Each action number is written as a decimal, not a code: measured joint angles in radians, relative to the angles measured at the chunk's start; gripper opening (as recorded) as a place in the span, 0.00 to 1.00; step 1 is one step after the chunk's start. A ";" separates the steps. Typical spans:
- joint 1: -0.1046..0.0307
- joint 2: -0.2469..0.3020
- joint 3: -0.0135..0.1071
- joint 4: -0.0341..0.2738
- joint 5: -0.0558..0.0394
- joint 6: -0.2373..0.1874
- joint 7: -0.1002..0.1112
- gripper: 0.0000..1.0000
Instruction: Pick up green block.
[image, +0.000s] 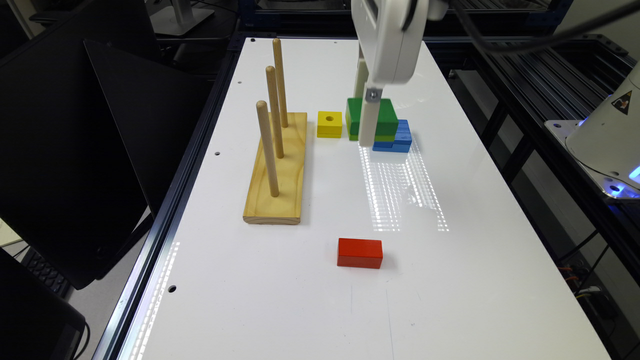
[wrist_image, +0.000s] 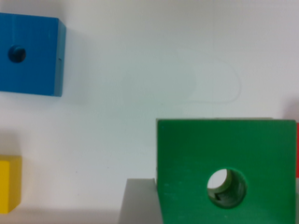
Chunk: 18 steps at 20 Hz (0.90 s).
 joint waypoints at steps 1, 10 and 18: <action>0.000 -0.020 0.000 0.001 0.0008 -0.018 0.000 0.00; 0.000 -0.090 0.001 0.001 0.0023 -0.085 0.000 0.00; 0.000 -0.097 0.001 0.004 0.0023 -0.085 0.000 0.00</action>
